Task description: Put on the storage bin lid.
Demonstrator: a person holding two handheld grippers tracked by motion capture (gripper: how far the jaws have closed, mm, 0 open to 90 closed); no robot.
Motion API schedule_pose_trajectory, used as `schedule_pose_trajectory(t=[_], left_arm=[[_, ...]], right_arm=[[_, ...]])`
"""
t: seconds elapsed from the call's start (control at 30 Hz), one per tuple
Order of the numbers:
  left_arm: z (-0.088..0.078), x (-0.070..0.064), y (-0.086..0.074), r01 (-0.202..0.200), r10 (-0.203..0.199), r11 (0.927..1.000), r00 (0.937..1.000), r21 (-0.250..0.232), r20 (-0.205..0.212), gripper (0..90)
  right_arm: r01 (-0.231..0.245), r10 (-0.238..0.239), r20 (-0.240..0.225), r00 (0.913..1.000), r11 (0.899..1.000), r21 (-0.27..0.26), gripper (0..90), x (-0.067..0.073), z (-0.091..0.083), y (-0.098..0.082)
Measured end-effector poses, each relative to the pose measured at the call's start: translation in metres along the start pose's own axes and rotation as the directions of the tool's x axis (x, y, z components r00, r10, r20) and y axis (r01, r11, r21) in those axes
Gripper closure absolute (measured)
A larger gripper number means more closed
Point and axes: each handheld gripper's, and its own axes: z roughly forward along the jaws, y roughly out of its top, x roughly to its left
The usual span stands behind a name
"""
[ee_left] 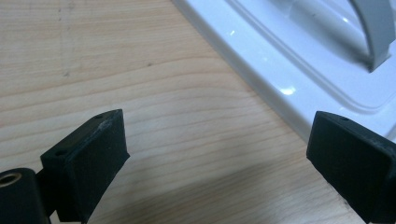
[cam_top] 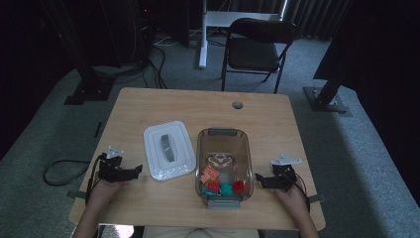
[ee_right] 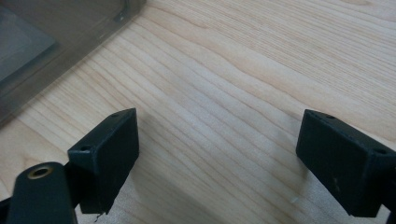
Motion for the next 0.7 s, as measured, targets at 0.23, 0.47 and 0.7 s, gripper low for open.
schedule_pose_trajectory(t=[0.23, 0.47, 0.7], left_arm=[[0.004, -0.012, 0.01, -0.008, 0.008, 0.9999, 0.9993, 0.013, 0.038, 5.7], [0.01, -0.027, 0.021, -0.037, 0.035, 0.9991, 0.9962, 0.019, 0.079, 5.7], [0.015, -0.041, 0.034, -0.053, 0.053, 0.9986, 0.9923, 0.0, 0.112, 5.7]], right_arm=[[0.0, 0.0, 0.002, 1.0, 1.0, 0.0, 12.8, 0.0, 0.0, 0.0], [-0.001, 0.001, 0.003, 1.0, 1.0, 0.0, 12.8, 0.0, 0.0, 0.0], [-0.001, 0.001, 0.003, 1.0, 1.0, 0.0, 12.8, 0.0, 0.0, 0.0]])
